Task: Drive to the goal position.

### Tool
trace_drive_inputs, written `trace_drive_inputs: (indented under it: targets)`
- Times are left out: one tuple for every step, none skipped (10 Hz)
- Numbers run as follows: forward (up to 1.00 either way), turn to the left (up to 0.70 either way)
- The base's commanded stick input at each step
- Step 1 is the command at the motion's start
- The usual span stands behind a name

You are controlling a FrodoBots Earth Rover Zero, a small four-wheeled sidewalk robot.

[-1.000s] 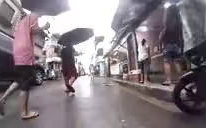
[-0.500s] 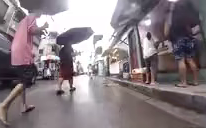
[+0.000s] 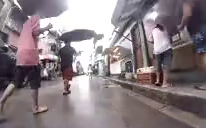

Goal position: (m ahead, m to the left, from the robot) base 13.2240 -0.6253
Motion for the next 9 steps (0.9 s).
trace_drive_inputs:
  targets:
    - [0.99,0.00]
    - [0.99,0.00]
    - [0.99,0.00]
    - [0.99,0.00]
    - [0.99,0.00]
    - [0.99,0.00]
    - [0.99,0.00]
    - [0.99,0.00]
    - [0.99,0.00]
